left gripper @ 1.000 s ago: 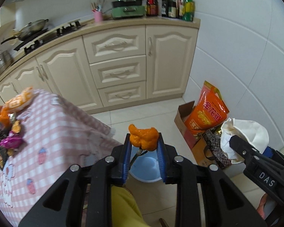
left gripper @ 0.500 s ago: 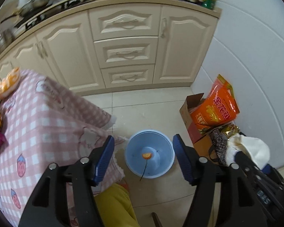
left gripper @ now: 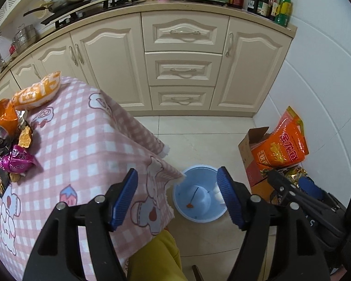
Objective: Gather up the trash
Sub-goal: 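Open both grippers over the blue bin, dropping tissue and peel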
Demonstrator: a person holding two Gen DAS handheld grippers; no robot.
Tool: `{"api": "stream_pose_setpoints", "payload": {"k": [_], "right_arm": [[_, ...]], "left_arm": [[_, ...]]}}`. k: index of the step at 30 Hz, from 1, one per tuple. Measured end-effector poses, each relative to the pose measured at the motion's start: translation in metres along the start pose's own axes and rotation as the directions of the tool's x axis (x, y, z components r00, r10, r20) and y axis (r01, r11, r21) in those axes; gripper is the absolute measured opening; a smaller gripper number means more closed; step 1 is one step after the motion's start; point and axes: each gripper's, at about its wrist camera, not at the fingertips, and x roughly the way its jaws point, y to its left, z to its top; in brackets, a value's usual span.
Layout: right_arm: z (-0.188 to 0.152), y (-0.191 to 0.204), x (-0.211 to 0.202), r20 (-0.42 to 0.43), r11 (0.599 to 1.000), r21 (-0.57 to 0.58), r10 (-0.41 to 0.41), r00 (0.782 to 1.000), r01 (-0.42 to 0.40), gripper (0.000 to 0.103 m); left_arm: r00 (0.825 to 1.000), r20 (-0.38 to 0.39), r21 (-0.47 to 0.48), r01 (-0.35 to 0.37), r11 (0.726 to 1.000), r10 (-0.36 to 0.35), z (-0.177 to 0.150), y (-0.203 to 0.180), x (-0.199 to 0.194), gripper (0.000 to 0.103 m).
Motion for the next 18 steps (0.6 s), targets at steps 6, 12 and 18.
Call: {"api": "stream_pose_setpoints", "payload": {"k": [6,12,18], "right_arm": [[-0.01,-0.006,-0.001,-0.028,1.0,0.026,-0.011,1.0,0.012,0.087],[-0.017,-0.005,-0.014,-0.023,1.0,0.021,-0.019,1.0,0.019,0.087],[-0.027,-0.004,-0.03,-0.011,0.999,0.011,-0.037,0.999,0.037,0.09]], "left_arm": [[1.0,-0.008,0.006,-0.004,1.0,0.004,-0.003,0.001,0.0,0.069],[1.0,-0.001,0.015,-0.002,1.0,0.002,-0.008,0.001,-0.006,0.069],[1.0,-0.007,0.025,0.006,1.0,-0.006,-0.016,0.0,-0.016,0.075]]}}
